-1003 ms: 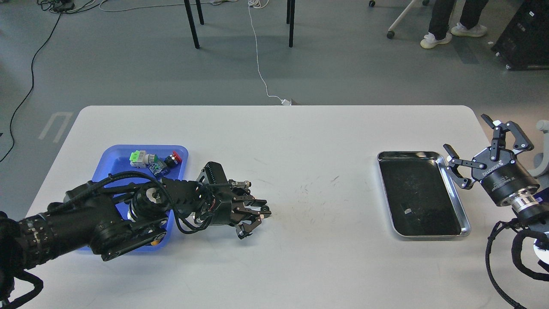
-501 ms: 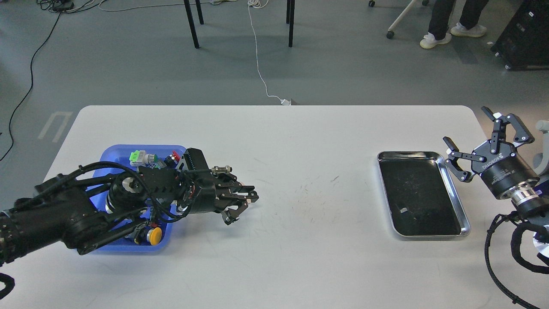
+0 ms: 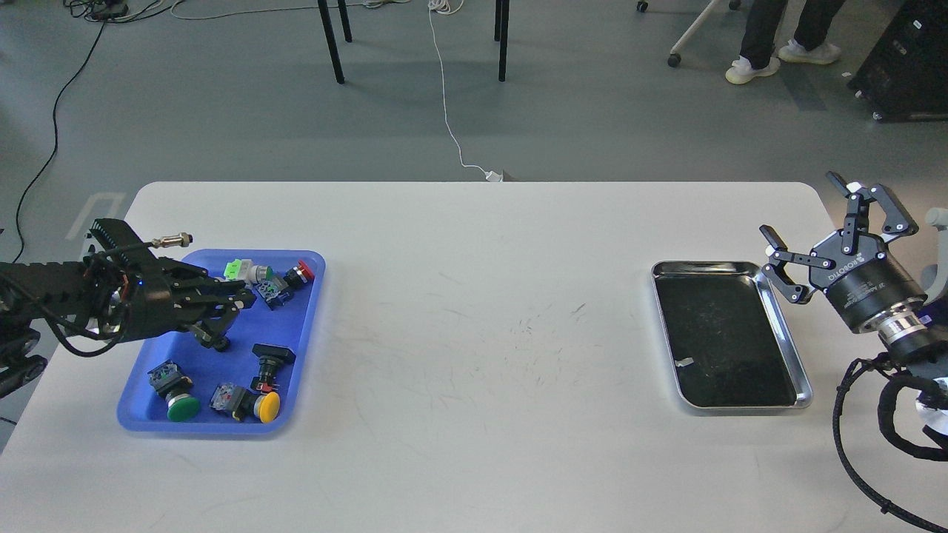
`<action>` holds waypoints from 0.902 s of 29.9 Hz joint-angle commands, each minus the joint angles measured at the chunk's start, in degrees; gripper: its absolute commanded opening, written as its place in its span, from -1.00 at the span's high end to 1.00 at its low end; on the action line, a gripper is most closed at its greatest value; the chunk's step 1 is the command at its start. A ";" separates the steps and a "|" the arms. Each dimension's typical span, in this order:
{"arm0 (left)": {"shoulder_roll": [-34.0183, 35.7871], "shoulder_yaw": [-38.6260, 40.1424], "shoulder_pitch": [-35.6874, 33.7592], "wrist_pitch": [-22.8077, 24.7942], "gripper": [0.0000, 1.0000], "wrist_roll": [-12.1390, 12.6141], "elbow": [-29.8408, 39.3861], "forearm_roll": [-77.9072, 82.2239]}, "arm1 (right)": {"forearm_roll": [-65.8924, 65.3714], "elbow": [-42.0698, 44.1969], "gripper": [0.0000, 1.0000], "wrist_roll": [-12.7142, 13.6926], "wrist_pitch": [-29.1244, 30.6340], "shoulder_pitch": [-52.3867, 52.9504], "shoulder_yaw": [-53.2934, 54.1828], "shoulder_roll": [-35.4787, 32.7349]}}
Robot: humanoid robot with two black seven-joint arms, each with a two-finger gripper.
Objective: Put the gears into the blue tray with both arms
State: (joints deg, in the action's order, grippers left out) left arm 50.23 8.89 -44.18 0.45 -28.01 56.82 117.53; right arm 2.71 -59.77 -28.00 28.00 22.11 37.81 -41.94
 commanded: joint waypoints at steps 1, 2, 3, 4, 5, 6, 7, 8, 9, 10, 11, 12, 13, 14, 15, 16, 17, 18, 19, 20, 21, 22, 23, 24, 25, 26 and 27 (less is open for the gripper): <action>-4.34 -0.10 0.15 -0.10 0.68 0.01 -6.70 -0.02 | -0.51 -0.08 -0.99 0.00 0.00 0.21 0.07 -0.16; -5.22 -0.10 0.24 -0.10 0.68 0.01 -8.03 -0.02 | -0.51 -0.08 -0.99 0.00 0.00 0.21 -0.01 -0.16; -6.10 -0.10 0.59 -0.10 0.68 0.01 -9.52 -0.02 | -0.51 -0.08 -0.99 0.00 0.00 0.21 0.07 -0.25; -6.72 -0.10 1.29 -0.10 0.67 0.01 -10.66 -0.02 | -0.51 -0.08 -0.99 0.00 0.00 0.21 0.07 -0.42; -7.07 -0.10 1.90 -0.10 0.66 0.01 -11.37 -0.02 | -0.51 -0.08 -0.99 0.00 0.00 0.21 0.07 -0.51; -7.33 -0.10 2.43 -0.10 0.66 0.01 -11.99 -0.02 | -0.51 0.01 -0.99 0.00 0.00 0.21 0.07 -0.69; -7.51 -0.10 2.52 -0.10 0.65 0.01 -12.25 -0.02 | -0.51 0.01 -0.99 0.00 0.00 0.13 0.07 -0.77; -7.77 -0.10 2.52 -0.01 0.64 0.01 -12.34 -0.02 | -0.51 0.01 -0.99 0.00 0.00 0.13 0.07 -0.78; -7.86 -0.10 2.52 -0.01 0.61 0.01 -12.35 -0.02 | -0.51 0.01 -0.99 0.00 0.00 0.13 0.07 -0.78; -7.78 -0.10 2.52 0.17 0.53 0.01 -12.43 -0.02 | -0.51 0.01 -0.99 0.00 0.00 0.13 0.07 -0.78; -7.69 -0.10 2.52 0.17 0.48 0.01 -12.43 -0.02 | -0.51 0.01 -0.99 0.00 0.00 0.13 0.07 -0.69; -7.60 -0.10 2.52 0.17 0.46 0.01 -12.43 -0.02 | -0.51 0.01 -0.99 0.00 0.00 0.13 0.07 -0.77; -7.43 -0.10 2.52 0.26 0.46 0.01 -12.43 -0.02 | -0.51 0.01 -0.99 0.00 0.00 0.13 0.16 -0.69; -7.25 -0.10 2.52 0.17 0.46 0.01 -12.43 -0.02 | -0.51 0.01 -0.99 0.00 0.00 0.21 0.16 -0.69; -7.25 -0.10 2.44 0.17 0.45 0.01 -12.43 -0.02 | -0.51 0.01 -0.99 0.00 0.00 0.21 0.07 -0.69; -7.25 -0.10 2.35 0.17 0.44 0.01 -12.43 -0.11 | -0.51 0.01 -0.99 0.00 0.00 0.13 0.07 -0.69; -7.42 -0.01 2.17 0.17 0.38 0.01 -12.43 -0.11 | -0.51 0.01 -0.99 0.00 0.00 0.13 0.07 -0.69; -7.51 -0.01 2.00 0.17 0.27 0.01 -12.35 -0.20 | -0.51 0.01 -0.99 0.00 0.00 0.13 -0.01 -0.69; -7.51 0.16 1.91 0.08 0.06 0.01 -12.26 -0.81 | -0.51 -0.08 -0.99 0.00 0.00 0.21 0.07 -0.69; -7.43 0.34 1.82 0.08 -0.26 0.01 -12.26 -1.95 | -0.51 -0.08 -0.99 0.00 0.00 0.21 -0.01 -0.69; -7.43 0.60 1.73 0.08 -0.48 0.01 -12.26 -3.44 | -0.51 0.01 -0.99 0.00 0.00 0.21 0.07 -0.69; -7.43 0.78 1.65 -0.01 -0.52 0.01 -12.17 -5.71 | -0.51 0.01 -0.99 0.00 0.00 0.21 0.07 -0.69; -7.43 0.78 1.47 0.08 -0.54 0.01 -12.00 -8.17 | -0.51 0.01 -0.99 0.00 0.00 0.21 0.07 -0.69; -7.34 0.78 1.30 0.17 -0.59 0.01 -11.82 -11.24 | -0.51 0.01 -0.99 0.00 0.00 0.30 0.16 -0.69; -7.34 0.87 0.60 0.34 -0.68 0.01 -11.82 -14.76 | -0.51 0.10 -0.99 0.00 0.00 0.30 0.42 -0.60; -7.34 0.78 -0.45 0.61 -0.73 0.01 -11.82 -17.92 | -0.51 0.18 -0.99 0.00 0.00 0.30 0.42 -0.43; -7.16 0.52 -1.94 1.04 -0.76 0.01 -11.73 -21.35 | -0.51 0.27 -0.99 0.00 0.00 0.65 0.42 -0.34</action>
State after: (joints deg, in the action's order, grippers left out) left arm 42.81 9.63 -43.42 0.68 -27.99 44.93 104.89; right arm 2.19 -59.72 -28.00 28.00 22.37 38.02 -42.53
